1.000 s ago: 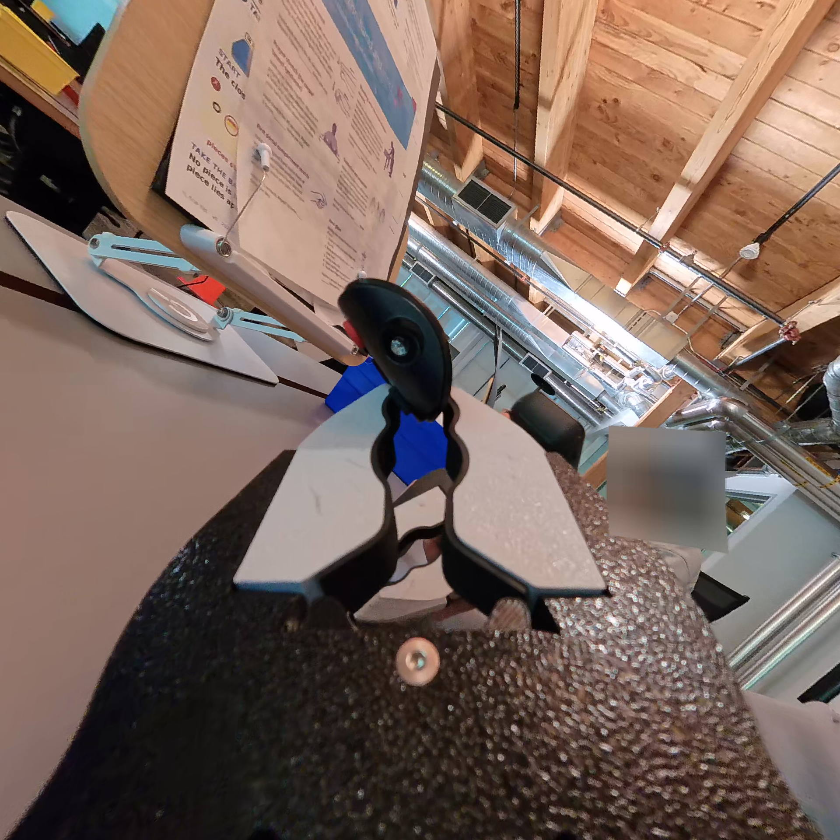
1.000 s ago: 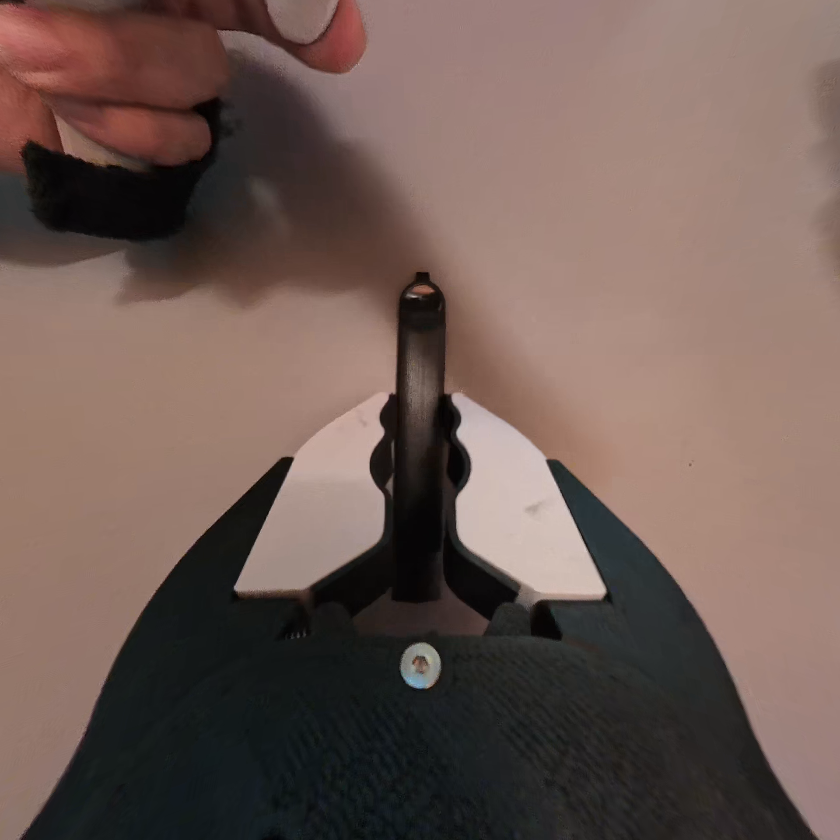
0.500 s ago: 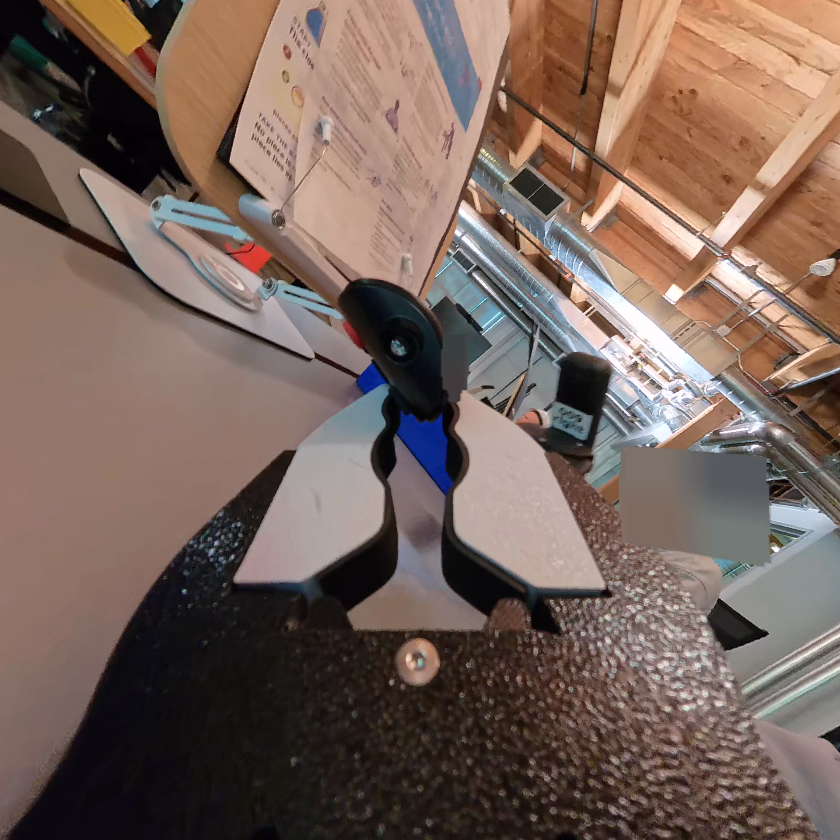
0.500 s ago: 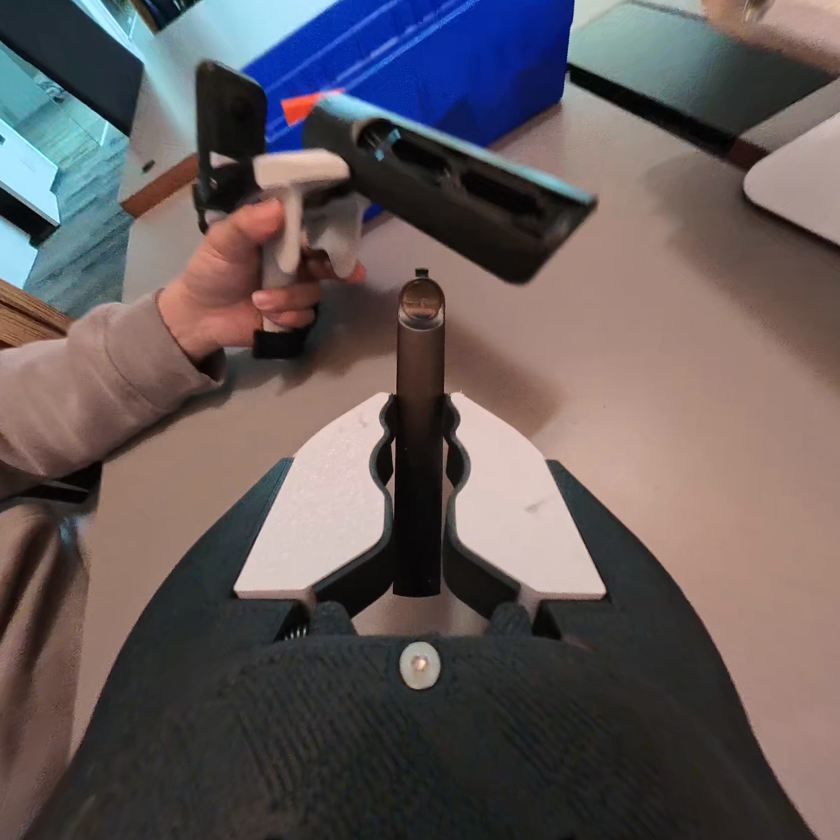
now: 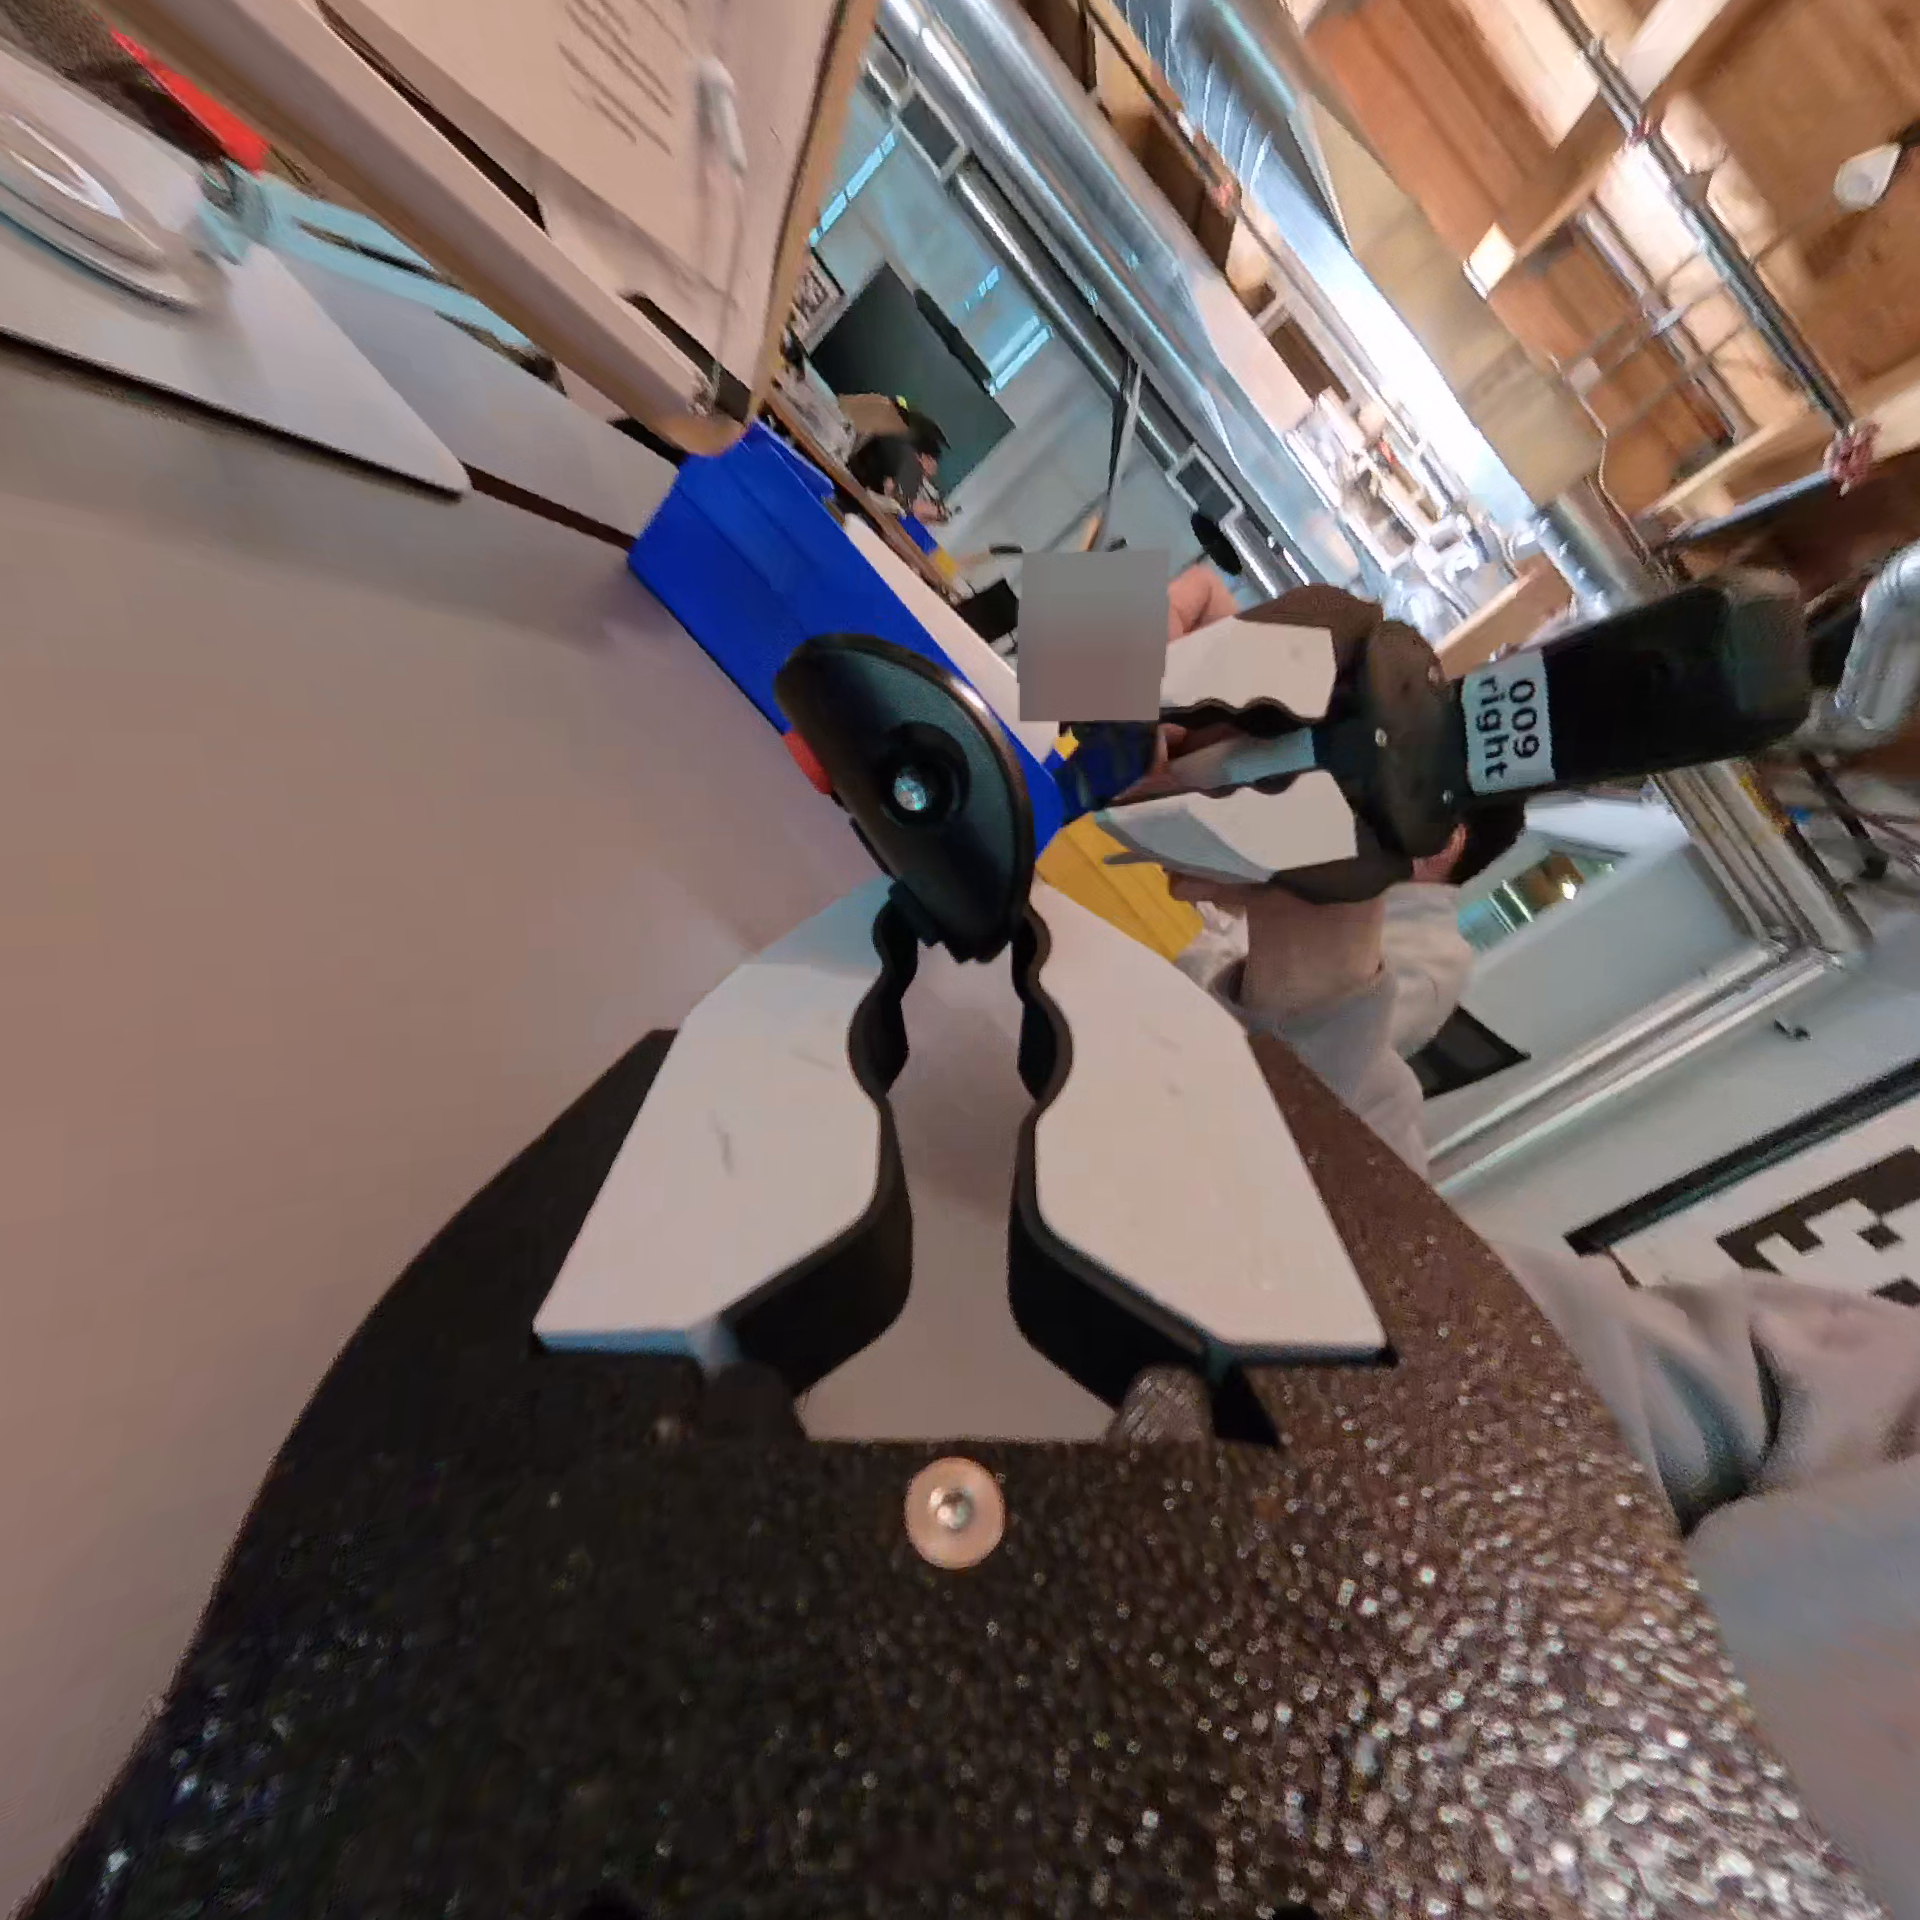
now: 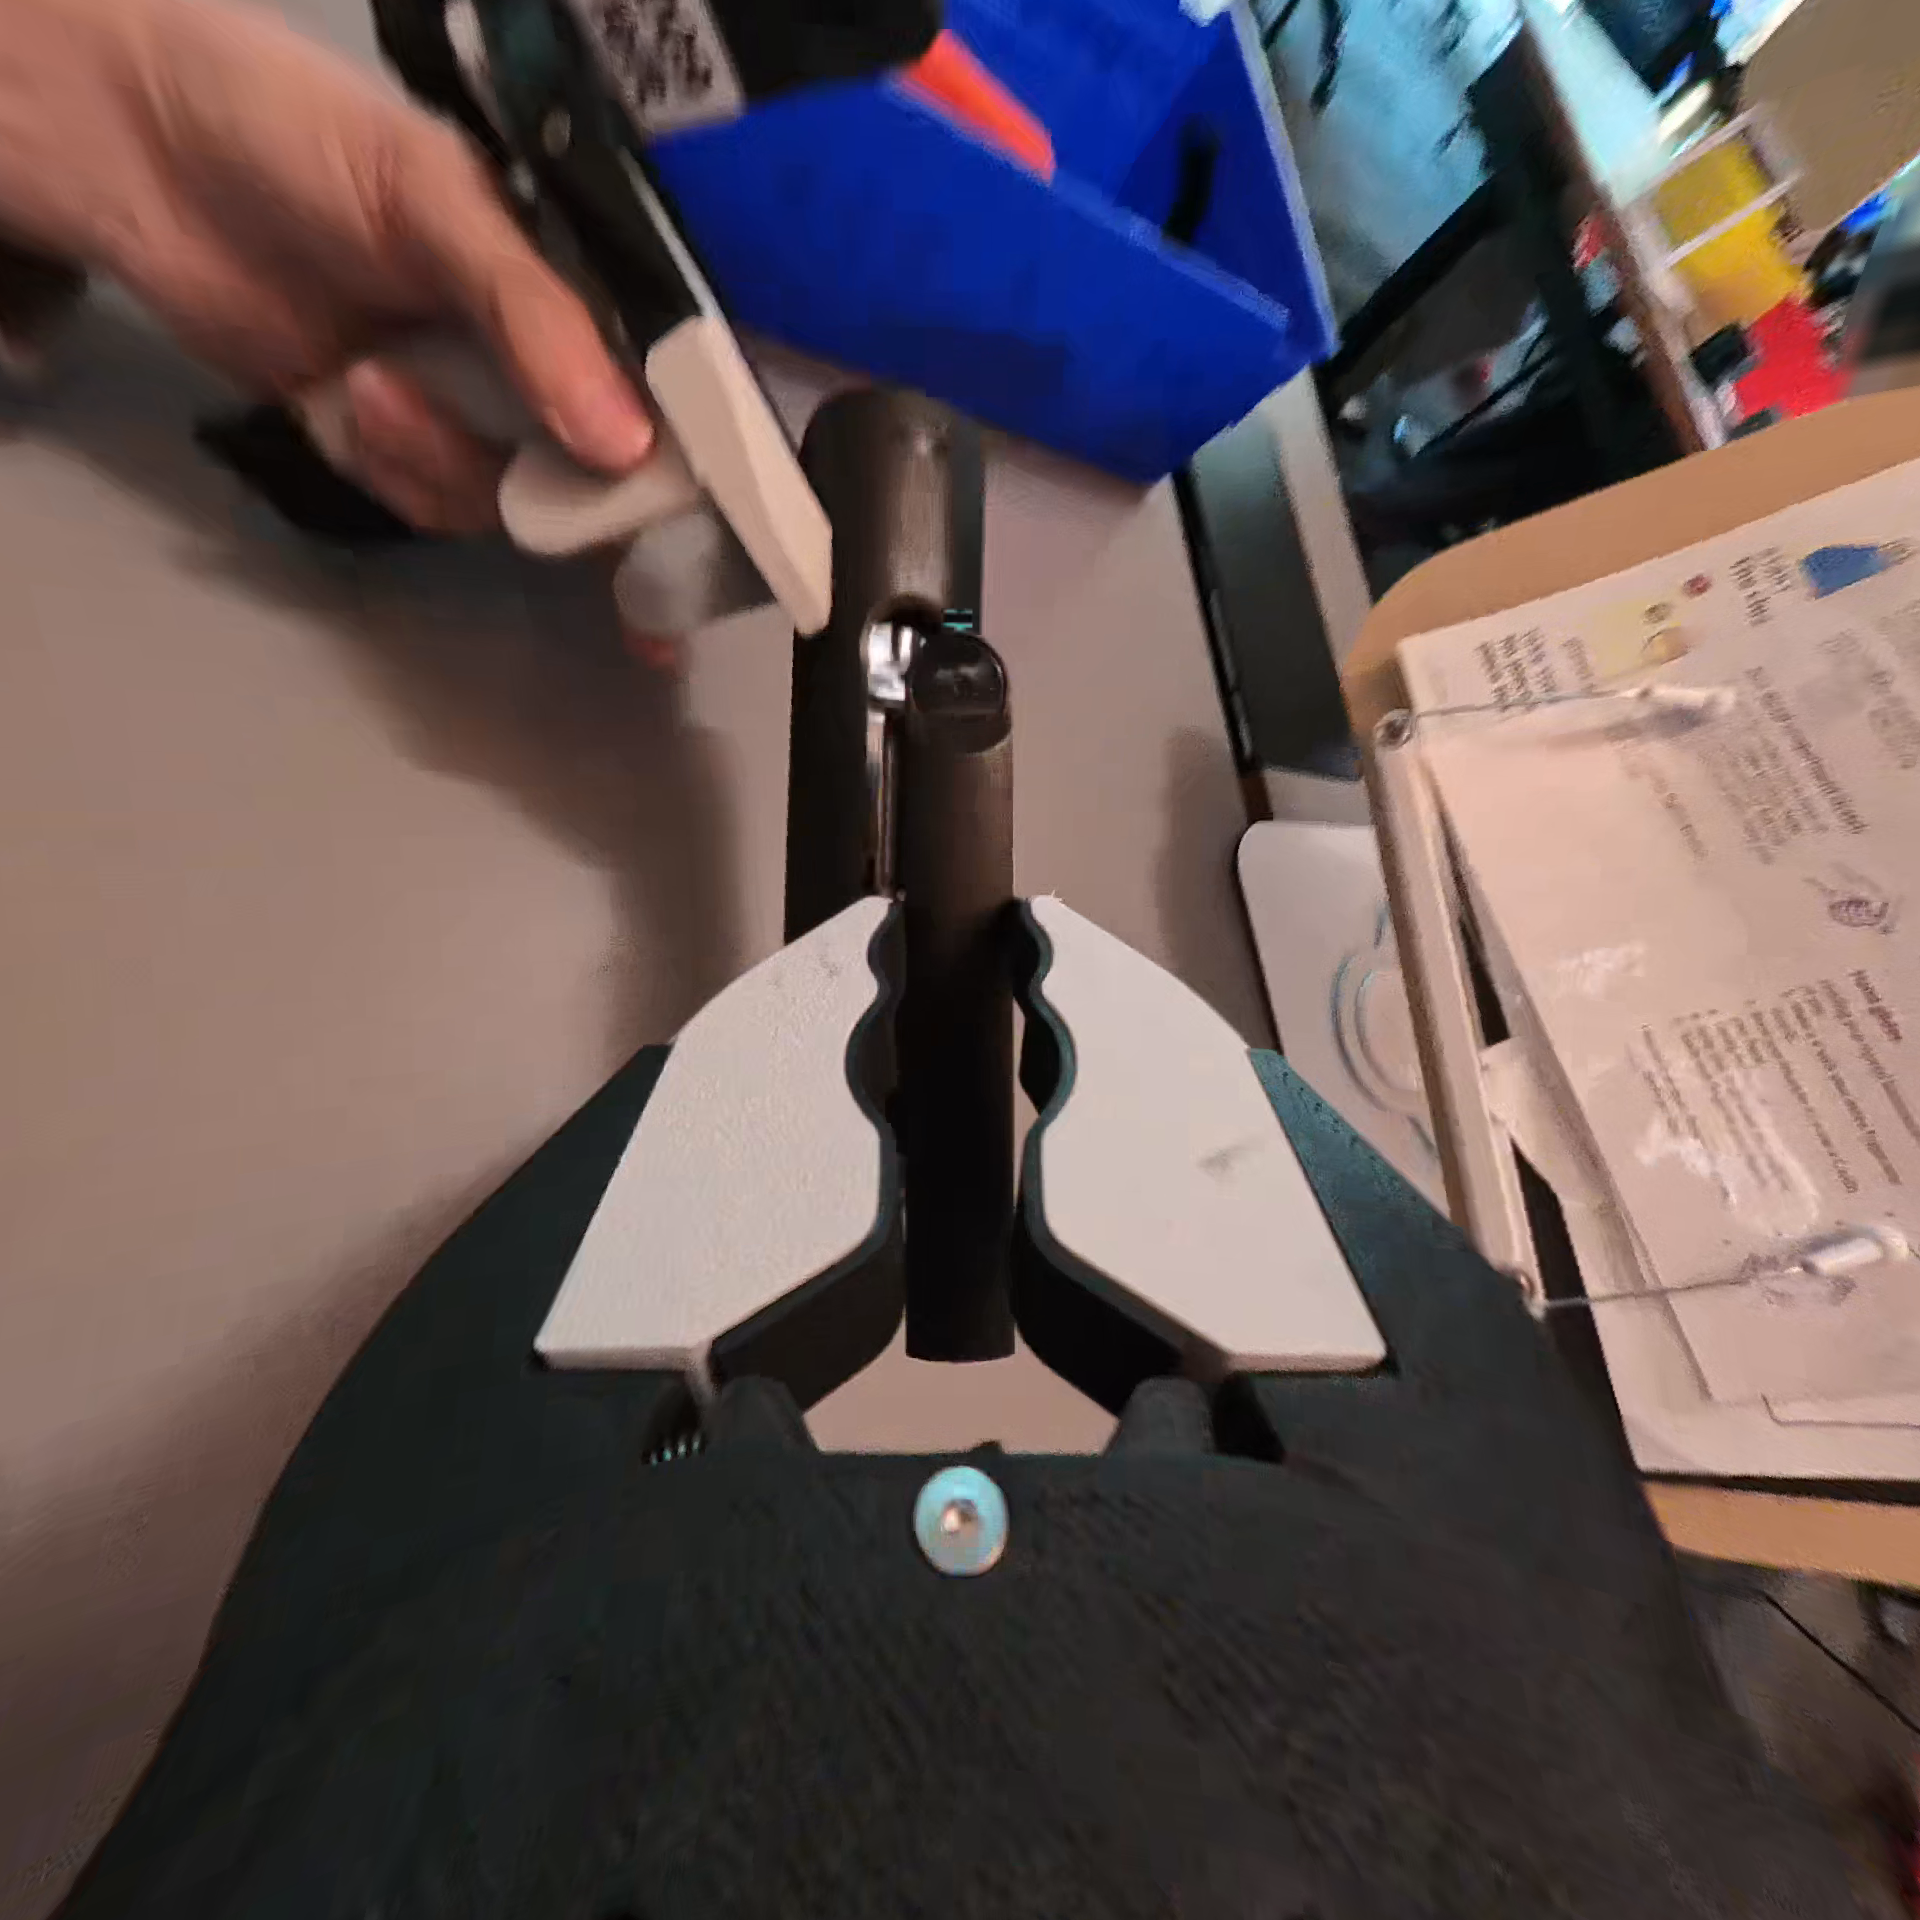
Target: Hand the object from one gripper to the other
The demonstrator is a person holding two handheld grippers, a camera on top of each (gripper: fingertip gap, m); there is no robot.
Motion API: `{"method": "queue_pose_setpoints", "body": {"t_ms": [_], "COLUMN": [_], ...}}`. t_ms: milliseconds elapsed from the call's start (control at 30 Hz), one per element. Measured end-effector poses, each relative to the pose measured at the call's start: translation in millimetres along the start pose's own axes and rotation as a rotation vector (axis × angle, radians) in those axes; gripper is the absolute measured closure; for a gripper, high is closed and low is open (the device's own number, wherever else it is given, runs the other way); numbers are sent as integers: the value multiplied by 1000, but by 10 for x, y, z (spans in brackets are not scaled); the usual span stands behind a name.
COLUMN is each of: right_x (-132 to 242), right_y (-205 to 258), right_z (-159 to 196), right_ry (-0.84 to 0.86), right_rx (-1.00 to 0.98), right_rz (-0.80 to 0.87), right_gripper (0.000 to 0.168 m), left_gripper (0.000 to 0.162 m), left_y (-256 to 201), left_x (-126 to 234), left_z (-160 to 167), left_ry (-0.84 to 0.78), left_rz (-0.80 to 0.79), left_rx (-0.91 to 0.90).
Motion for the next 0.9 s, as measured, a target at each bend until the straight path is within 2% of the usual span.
{"method": "queue_pose_setpoints", "body": {"t_ms": [133,267,400,733,900], "right_x": [41,-35,-88,-169,-175], "right_y": [97,148,141,184,136], "right_z": [-30,-59,-71,-93,-46], "right_ry": [222,329,300,347,263], "right_rx": [73,87,42,43,-98], "right_rz": [-38,-39,-50,-64,-114], "right_gripper": [149,149,149,148,149], "left_gripper": [145,145,145,145,145], "left_y": [-20,-43,-54,-77,-66], "left_x": [-68,-100,-103,-144,-127], "left_z": [49,67,67,98,85], "left_ry": [66,82,90,115,94], "left_rz": [4,7,1,-10,7], "left_rx": [-29,-46,-72,-112,-101]}}
Point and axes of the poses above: each gripper's, where its closed fingertips meet, x back along the fingers, z out of its underside, y = z × x across the jaws, the point moved 10 cm from there along x, back along the fingers, and after that the axes turned 2 degrees about -z, right-handed, at the moved point
